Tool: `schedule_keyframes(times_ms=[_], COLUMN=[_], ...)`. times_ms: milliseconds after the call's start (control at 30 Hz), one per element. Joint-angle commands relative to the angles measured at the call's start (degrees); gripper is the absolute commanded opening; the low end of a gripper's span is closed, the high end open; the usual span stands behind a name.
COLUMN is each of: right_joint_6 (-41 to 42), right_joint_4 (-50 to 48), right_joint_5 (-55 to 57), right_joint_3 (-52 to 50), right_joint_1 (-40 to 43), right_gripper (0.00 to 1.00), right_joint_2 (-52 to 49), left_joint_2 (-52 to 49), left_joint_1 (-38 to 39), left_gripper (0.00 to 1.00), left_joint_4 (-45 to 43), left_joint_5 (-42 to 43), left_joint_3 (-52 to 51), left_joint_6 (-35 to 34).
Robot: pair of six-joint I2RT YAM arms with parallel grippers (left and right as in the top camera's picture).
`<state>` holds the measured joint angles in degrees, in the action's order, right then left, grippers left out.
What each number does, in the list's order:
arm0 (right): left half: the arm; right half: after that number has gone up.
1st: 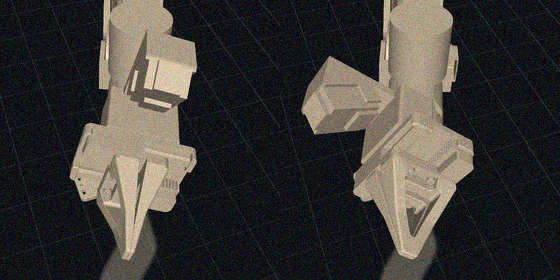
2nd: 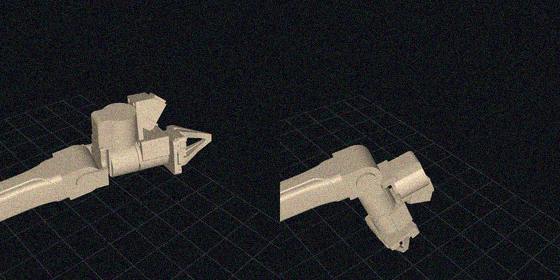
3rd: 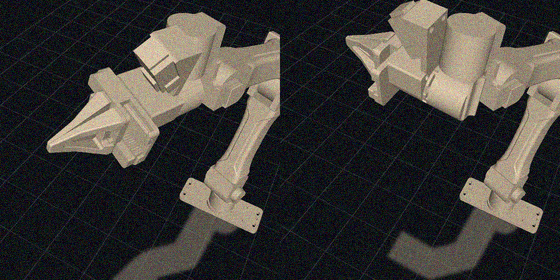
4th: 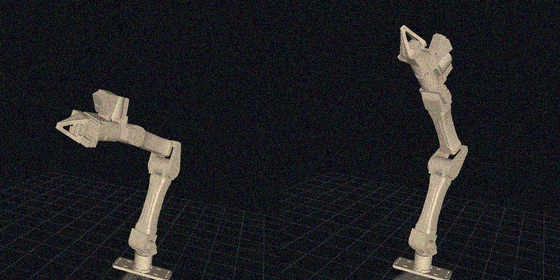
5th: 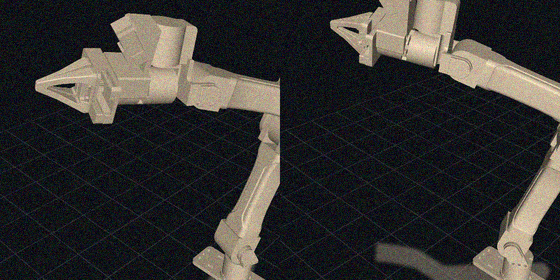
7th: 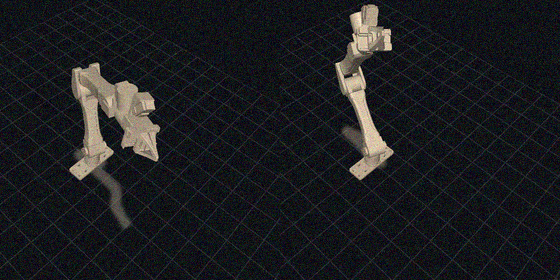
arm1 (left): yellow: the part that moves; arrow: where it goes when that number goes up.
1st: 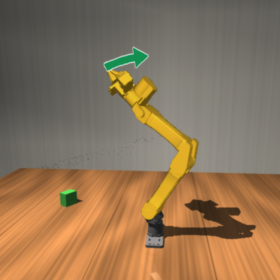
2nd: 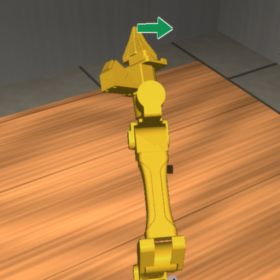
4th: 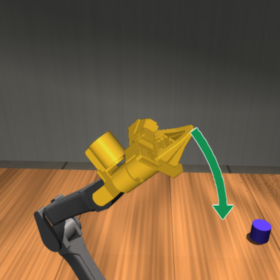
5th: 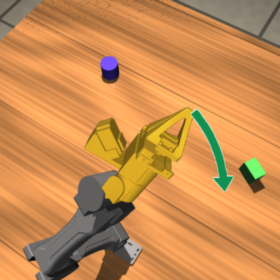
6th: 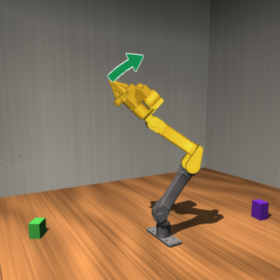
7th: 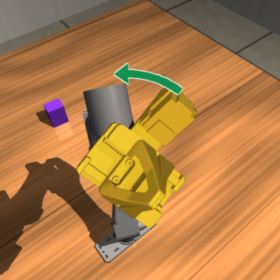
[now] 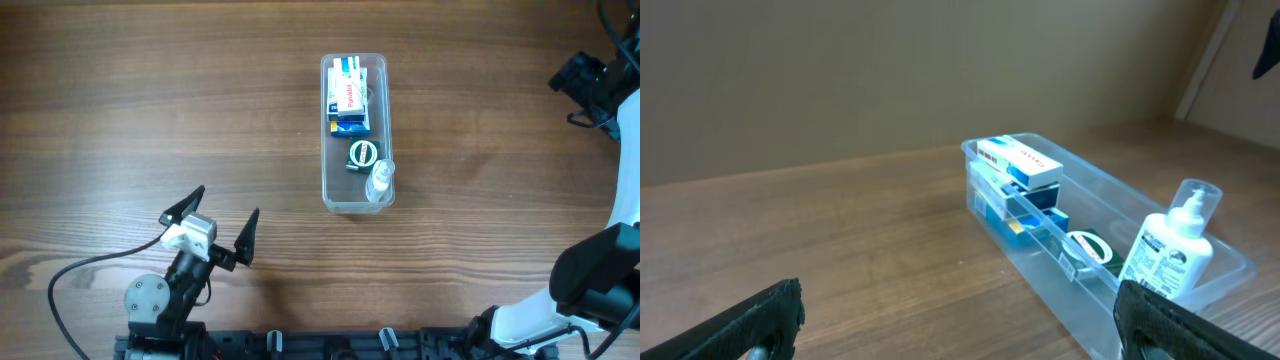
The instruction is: Pack container
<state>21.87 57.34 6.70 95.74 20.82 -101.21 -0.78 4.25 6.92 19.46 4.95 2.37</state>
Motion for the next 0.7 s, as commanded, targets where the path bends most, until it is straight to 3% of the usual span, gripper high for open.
schedule_keyframes(times_ms=[0, 667], right_joint_6=[0.8, 0.8], right_joint_4=[-0.1, -0.2], right_joint_5=[0.8, 0.8], right_joint_3=[0.0, 0.0], right_joint_1=[-0.2, -0.2], right_gripper=[1.00, 1.00], right_joint_2=[-0.8, -0.8], left_joint_2=[0.7, 0.6], left_joint_1=[-1.7, -3.6], left_gripper=[1.00, 1.00], left_joint_4=[-2.5, -3.1], left_joint_5=[0.6, 0.2], left_joint_3=[-3.1, -4.0], left_joint_6=[0.9, 1.3])
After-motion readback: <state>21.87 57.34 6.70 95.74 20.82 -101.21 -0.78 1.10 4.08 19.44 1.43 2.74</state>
